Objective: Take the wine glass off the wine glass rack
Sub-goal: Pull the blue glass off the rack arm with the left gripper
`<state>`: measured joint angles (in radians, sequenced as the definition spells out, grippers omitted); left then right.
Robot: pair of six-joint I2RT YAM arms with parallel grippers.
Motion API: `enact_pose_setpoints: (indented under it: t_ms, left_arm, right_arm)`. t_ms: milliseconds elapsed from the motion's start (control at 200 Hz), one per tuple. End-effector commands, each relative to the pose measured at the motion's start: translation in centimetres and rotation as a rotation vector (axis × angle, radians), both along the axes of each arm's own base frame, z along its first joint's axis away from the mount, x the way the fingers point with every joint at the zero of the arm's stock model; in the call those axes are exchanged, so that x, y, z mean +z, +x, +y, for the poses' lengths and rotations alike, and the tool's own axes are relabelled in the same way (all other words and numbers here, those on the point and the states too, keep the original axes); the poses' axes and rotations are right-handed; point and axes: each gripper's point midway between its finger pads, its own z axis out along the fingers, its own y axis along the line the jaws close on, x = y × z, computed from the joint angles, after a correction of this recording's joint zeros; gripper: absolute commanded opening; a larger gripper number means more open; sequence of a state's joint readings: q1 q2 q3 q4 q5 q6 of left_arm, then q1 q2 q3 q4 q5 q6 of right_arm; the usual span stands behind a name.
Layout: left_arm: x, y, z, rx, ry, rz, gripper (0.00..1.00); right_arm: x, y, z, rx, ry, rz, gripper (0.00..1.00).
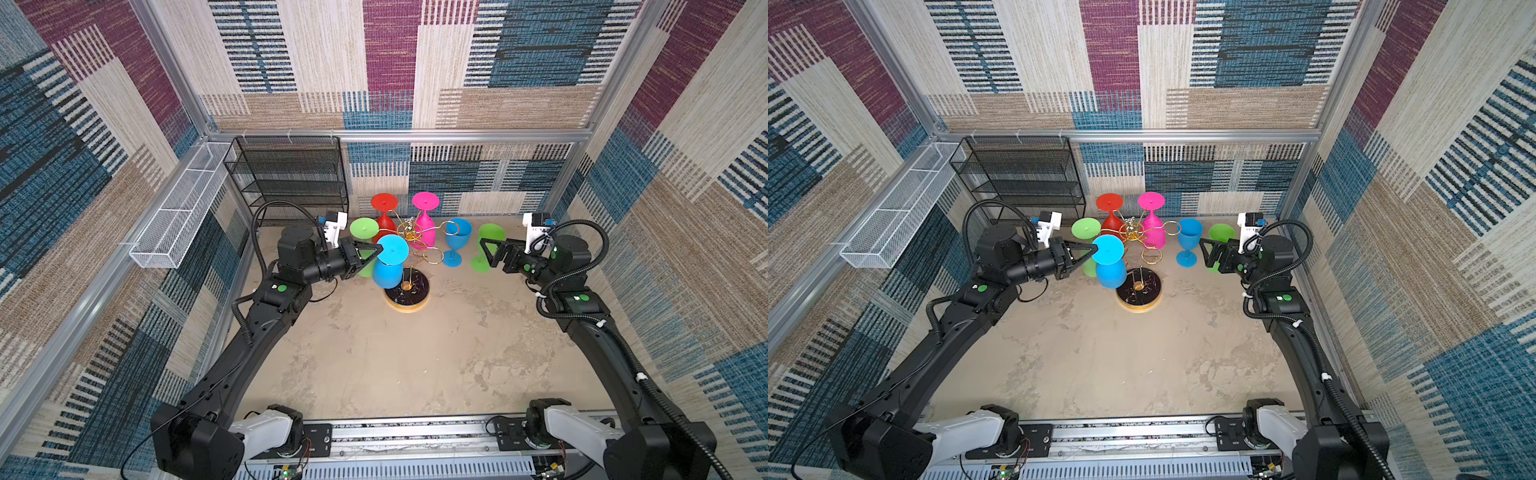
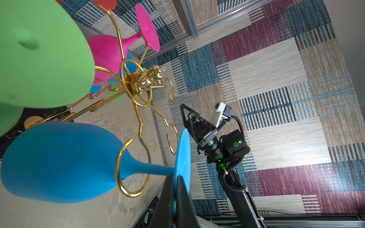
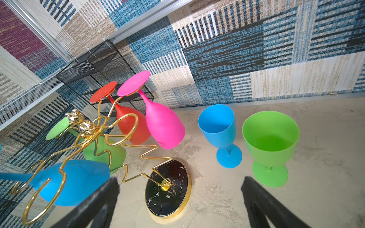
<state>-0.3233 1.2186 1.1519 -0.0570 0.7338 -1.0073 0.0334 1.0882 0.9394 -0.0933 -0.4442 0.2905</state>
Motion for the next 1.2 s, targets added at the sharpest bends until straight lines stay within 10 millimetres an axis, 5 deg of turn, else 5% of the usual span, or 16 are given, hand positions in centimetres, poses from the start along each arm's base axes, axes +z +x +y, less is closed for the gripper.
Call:
enact_pose_setpoints:
  t_ms: [0, 1197]
  left_arm:
    - [-0.5, 0.6, 0.4, 0.038, 0.048, -0.015, 0.0]
    - [0.4, 2.1, 1.1, 0.192, 0.104, -0.044, 0.0]
  right_arm:
    - [0.8, 0.2, 0.1, 0.003, 0.011, -0.032, 0.99]
    - [0.2, -0.1, 0.0, -0.003, 0.006, -0.017, 0.99]
